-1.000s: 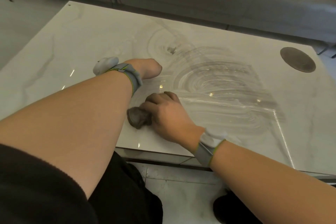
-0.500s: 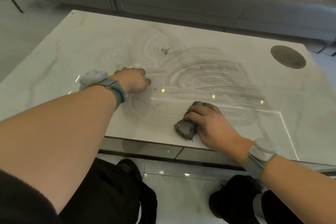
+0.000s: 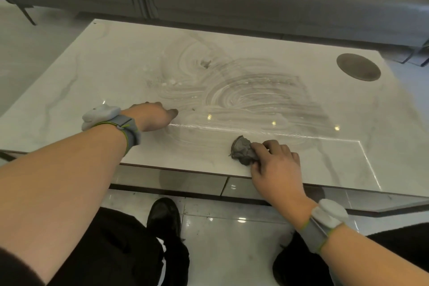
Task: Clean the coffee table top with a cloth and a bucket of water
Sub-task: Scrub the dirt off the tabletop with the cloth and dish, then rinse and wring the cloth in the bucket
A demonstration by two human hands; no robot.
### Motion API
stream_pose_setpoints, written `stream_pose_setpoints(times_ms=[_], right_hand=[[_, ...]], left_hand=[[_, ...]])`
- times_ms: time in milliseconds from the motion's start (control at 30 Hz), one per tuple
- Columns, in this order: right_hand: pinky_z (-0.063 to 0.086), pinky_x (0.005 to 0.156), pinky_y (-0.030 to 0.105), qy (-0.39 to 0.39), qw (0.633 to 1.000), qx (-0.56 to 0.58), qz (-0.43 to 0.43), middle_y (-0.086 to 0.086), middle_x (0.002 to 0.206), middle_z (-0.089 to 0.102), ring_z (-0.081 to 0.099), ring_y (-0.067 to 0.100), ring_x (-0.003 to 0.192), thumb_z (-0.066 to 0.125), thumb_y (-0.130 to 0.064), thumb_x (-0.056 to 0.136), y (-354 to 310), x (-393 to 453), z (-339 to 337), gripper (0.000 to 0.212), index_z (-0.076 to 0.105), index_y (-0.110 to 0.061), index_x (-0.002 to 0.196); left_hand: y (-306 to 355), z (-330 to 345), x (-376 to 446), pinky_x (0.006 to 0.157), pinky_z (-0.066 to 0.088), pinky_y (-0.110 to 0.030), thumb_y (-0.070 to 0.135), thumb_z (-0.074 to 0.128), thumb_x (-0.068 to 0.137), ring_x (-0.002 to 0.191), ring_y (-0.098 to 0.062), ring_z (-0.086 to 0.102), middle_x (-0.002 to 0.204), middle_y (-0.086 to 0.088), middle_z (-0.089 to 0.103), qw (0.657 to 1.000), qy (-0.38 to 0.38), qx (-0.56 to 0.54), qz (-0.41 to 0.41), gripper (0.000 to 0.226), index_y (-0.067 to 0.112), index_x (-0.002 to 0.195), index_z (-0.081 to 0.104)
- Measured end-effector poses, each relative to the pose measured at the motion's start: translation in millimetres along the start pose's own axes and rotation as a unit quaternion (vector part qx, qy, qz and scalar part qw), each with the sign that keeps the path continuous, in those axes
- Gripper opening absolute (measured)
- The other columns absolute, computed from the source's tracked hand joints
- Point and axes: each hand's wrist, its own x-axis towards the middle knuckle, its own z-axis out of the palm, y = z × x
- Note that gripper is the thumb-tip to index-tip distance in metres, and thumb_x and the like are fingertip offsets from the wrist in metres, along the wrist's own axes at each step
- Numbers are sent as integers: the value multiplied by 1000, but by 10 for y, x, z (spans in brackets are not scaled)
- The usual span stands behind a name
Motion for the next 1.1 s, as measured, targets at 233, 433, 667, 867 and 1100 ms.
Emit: stream_pose_setpoints(times_ms=[233,433,667,867,1100], right_hand=[[47,73,40,-16,999,3,36,6,107,58,55,30,90,55,-35,79,-386,-165,-7,48,60,-26,126],[45,69,38,-16,1000,20,-10,7,104,59,56,29,86,61,-23,76,-792,-170,34,45,63,-23,121],[51,83,39,-176,951,252,-11,5,106,65,61,31,96,51,-22,81,-1530,44,-179,41,64,-29,119],[59,70,44,-219,858,461,60,14,84,72,68,37,82,52,-19,67,-2102,534,-783,23,64,-23,87],[59,74,44,-292,754,588,-2,22,97,68,65,33,82,53,-6,85,-3348,444,-1698,22,64,-4,104]], left_hand=[[193,-134,-153,117,18,-30,46,32,105,148,-24,26,160,-4,30,993,-17,-87,73,60,14,155,28],[-31,-105,-141,118,19,-35,55,34,101,148,-27,27,161,-10,28,991,-12,-126,52,72,7,154,29],[-468,-261,-688,113,36,-38,37,48,102,131,-30,49,148,-9,49,973,59,-206,85,50,12,144,49],[-994,-386,-1350,106,41,-29,14,53,98,129,-26,51,144,-10,53,958,71,-275,31,42,9,139,55],[-1840,-519,-2366,97,47,-42,19,51,95,105,-18,69,105,1,75,821,184,-536,63,25,21,111,70]])
